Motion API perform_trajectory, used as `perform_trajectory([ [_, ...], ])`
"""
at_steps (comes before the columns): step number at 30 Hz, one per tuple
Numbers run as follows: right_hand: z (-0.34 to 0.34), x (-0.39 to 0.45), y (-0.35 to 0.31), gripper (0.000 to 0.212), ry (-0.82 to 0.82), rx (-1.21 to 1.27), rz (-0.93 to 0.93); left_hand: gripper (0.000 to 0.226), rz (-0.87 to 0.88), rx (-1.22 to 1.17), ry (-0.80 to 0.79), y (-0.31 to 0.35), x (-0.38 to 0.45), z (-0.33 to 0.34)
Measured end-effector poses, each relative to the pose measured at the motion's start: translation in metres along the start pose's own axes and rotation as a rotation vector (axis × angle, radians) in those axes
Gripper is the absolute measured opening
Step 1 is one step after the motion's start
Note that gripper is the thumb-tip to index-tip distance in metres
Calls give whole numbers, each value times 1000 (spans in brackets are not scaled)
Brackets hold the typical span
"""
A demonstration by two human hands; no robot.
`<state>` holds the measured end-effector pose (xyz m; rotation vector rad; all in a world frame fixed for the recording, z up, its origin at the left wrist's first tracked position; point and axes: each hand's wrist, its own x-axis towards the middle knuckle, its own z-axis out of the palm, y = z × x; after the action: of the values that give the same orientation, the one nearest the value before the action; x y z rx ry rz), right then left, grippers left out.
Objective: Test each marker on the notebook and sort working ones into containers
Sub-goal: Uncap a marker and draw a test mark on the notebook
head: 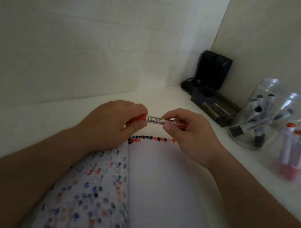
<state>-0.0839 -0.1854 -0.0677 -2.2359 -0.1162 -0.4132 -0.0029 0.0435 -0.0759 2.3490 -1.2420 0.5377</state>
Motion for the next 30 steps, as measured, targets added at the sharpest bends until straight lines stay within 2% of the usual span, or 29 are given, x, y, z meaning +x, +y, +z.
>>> perform_trajectory([
  [5, -24, -29, -17, 8, 61, 243, 165, 26, 18, 31, 5, 27, 8, -15],
  [10, -74, -99, -10, 5, 204, 490, 268, 27, 40, -158, -196, 104, 29, -12],
  [13, -108, -132, -7, 6, 408, 760, 339, 32, 36, -273, -247, 154, 42, 2],
  [15, -136, -142, -7, 11, 598, 921, 307, 34, 61, -299, -242, 182, 53, 6],
  [18, -184, -148, -11, 17, 844, 875, 205, 35, 54, -348, -233, 210, 62, 6],
  [21, -213, -145, -6, 15, 997, 670, 194, 33, 52, -364, -218, 222, 61, 10],
  [26, -206, -133, 10, 9, 889, 392, 260, 28, 35, -329, -268, 221, 52, 9],
  [30, -183, -127, 0, 28, 856, 303, 189, 28, 12, -270, -319, 204, 43, 3],
])
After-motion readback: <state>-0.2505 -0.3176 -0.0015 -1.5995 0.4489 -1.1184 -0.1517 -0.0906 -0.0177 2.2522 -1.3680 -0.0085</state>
